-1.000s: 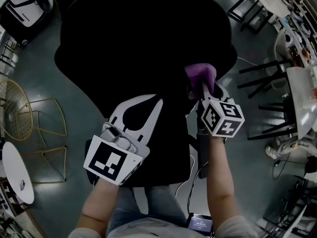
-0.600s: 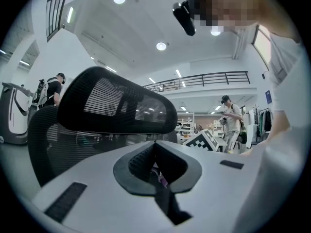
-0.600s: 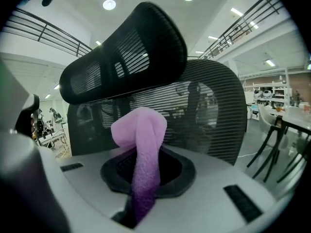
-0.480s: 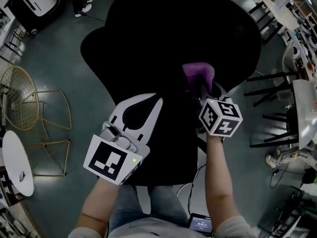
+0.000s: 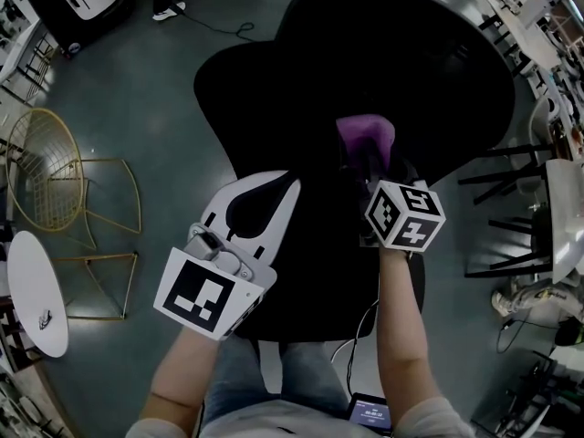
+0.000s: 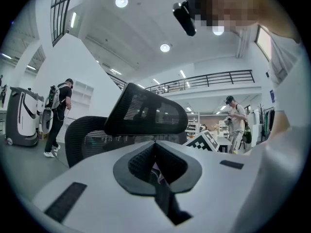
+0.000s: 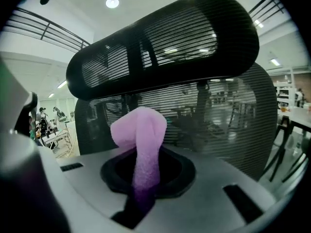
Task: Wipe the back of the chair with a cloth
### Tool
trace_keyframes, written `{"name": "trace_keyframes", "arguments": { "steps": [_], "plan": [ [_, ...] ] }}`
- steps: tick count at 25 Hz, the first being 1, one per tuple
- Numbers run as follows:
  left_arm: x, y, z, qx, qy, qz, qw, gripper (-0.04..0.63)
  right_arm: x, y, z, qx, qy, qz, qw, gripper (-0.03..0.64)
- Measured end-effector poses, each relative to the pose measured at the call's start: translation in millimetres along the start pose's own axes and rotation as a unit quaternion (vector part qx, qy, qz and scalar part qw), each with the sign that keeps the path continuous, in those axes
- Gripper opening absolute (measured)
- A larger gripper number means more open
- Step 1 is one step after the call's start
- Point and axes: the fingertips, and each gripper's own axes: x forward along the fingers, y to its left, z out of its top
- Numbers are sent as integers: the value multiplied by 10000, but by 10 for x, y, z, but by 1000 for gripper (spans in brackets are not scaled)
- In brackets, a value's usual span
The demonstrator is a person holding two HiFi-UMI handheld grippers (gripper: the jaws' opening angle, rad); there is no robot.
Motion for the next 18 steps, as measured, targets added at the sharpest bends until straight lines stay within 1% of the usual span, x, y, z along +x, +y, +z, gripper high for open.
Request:
{"name": "trace_keyframes", "arguments": {
  "steps": [18],
  "plan": [
    [-561,577,83,34,-9,198,9998,12,322,934,-5,-55,28,215,9998,52]
  ]
}}
